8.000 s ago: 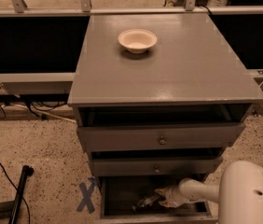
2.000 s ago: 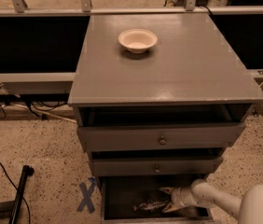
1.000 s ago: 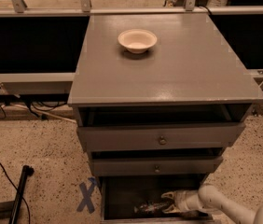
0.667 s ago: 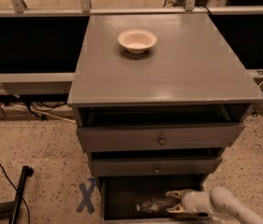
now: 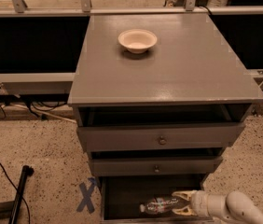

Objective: Pick water bottle from bottom drawer and place on counter

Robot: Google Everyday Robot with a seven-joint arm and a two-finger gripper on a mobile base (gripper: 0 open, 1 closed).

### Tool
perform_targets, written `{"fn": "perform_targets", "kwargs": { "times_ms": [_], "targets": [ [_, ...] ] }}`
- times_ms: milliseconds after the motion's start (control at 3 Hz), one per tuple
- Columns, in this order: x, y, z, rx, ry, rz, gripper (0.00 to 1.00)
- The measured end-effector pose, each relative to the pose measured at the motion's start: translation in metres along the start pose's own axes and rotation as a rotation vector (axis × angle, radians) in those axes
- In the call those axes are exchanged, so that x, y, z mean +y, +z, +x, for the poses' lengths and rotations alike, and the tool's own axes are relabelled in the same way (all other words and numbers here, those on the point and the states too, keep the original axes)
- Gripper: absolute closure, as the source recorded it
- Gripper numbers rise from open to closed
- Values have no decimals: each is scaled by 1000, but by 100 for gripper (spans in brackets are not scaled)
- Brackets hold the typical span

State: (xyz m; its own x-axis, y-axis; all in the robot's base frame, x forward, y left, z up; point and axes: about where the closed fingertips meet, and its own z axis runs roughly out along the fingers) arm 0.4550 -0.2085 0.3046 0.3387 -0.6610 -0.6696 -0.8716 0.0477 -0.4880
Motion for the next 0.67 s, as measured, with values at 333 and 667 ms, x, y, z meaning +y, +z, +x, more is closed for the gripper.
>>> {"fn": "perform_targets", "kwargs": {
  "times_ms": [333,667],
  "targets": [
    [-13,-16,-11,-9,-50,35,100],
    [-43,-59,-50,-39,-166,134,100]
  ]
}}
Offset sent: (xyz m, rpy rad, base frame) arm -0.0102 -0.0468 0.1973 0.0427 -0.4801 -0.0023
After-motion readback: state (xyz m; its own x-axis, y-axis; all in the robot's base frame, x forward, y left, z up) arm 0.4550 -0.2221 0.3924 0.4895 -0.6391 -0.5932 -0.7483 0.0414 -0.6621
